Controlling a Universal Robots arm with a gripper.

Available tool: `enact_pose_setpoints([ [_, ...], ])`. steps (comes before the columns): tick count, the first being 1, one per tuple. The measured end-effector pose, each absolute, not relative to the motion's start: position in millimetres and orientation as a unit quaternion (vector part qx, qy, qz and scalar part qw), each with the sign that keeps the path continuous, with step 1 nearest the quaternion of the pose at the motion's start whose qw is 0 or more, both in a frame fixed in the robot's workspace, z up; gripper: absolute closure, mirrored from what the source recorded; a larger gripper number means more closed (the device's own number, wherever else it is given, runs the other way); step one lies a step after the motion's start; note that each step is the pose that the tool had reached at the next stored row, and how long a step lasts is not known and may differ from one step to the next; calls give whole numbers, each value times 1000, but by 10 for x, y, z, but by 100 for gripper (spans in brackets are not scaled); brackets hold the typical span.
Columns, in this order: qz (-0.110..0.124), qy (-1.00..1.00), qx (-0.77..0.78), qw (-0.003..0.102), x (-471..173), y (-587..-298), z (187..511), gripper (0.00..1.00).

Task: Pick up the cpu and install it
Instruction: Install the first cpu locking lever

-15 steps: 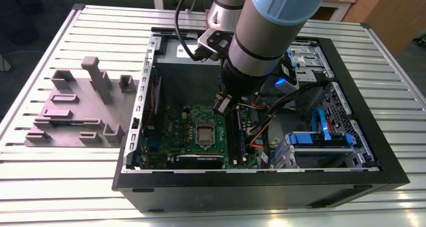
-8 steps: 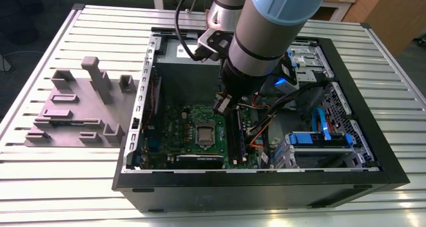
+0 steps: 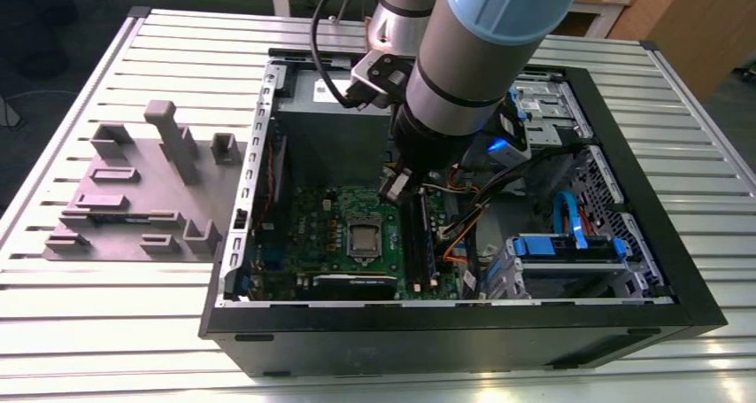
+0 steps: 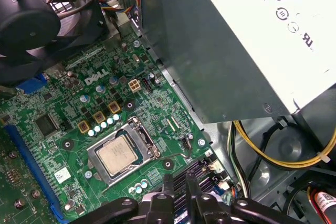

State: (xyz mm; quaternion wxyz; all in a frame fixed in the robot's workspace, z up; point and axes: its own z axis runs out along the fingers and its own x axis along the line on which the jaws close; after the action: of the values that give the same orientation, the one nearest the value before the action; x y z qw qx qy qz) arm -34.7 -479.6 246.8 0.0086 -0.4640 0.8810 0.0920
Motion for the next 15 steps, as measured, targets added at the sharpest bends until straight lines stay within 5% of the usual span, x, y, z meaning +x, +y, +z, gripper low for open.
enact_pose_setpoints([
  [4, 92, 881, -464, 9, -346, -4796, 2468, 89],
  [9, 92, 881, -464, 9, -345, -4796, 2468, 89],
  [15, 92, 881, -464, 9, -343, -4796, 2468, 76],
])
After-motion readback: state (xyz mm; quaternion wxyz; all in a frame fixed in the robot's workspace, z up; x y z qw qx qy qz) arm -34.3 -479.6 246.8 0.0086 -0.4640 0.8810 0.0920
